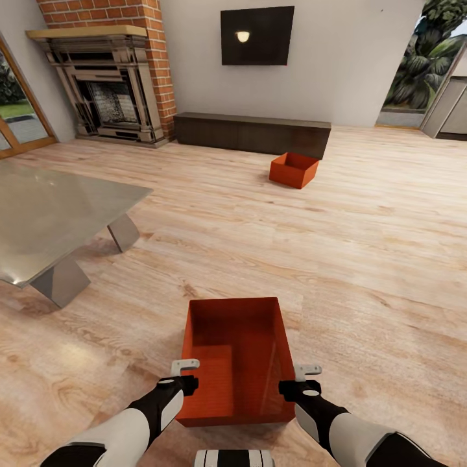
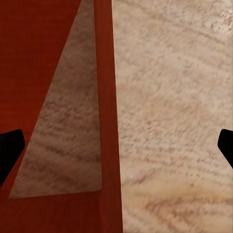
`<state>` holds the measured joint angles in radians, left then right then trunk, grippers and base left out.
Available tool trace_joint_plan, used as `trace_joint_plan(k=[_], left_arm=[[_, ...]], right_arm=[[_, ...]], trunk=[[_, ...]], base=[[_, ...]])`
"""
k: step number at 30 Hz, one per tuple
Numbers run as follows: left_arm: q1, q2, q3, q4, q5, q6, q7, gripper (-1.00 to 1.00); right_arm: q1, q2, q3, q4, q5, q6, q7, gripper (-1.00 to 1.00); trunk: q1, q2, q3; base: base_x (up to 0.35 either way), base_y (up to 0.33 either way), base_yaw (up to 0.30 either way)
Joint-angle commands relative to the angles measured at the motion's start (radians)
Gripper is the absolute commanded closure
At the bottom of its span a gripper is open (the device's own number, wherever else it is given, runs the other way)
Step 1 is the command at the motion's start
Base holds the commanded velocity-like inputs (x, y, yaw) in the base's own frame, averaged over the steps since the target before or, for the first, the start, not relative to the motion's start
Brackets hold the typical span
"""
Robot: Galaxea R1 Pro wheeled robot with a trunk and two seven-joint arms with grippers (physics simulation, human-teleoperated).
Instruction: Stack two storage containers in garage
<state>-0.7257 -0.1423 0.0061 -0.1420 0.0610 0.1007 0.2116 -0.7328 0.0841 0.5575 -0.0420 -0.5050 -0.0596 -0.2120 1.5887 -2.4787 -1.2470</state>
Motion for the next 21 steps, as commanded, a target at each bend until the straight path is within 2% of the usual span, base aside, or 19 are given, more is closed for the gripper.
trace_joint_plan(k=[1,15,18,21], left_arm=[[0.000,0.000,0.000,-0.002,0.006,0.005,0.003,-1.00],[0.000,0.001,0.000,-0.002,0.006,0.005,0.001,-1.00],[0.000,0.001,0.000,-0.002,0.007,0.005,-0.002,-1.00],[0.000,0.001,0.000,-0.002,0.007,0.005,-0.003,-1.00]], right_arm=[[0.000,0.000,0.008,0.001,-0.010,-0.003,-0.003,-1.00],[0.000,0.000,0.008,0.001,-0.010,-0.003,-0.003,-1.00],[0.000,0.000,0.008,0.001,-0.010,-0.003,-0.003,-1.00],[0.000,0.000,0.008,0.001,-0.010,-0.003,-0.003,-1.00]], trunk=[[0.000,0.000,-0.001],[0.000,0.000,-0.001],[0.011,-0.021,-0.010],[0.012,-0.021,-0.014]], base=[[0.000,0.000,0.000],[0.000,0.000,0.000],[0.000,0.000,0.000],[0.000,0.000,0.000]])
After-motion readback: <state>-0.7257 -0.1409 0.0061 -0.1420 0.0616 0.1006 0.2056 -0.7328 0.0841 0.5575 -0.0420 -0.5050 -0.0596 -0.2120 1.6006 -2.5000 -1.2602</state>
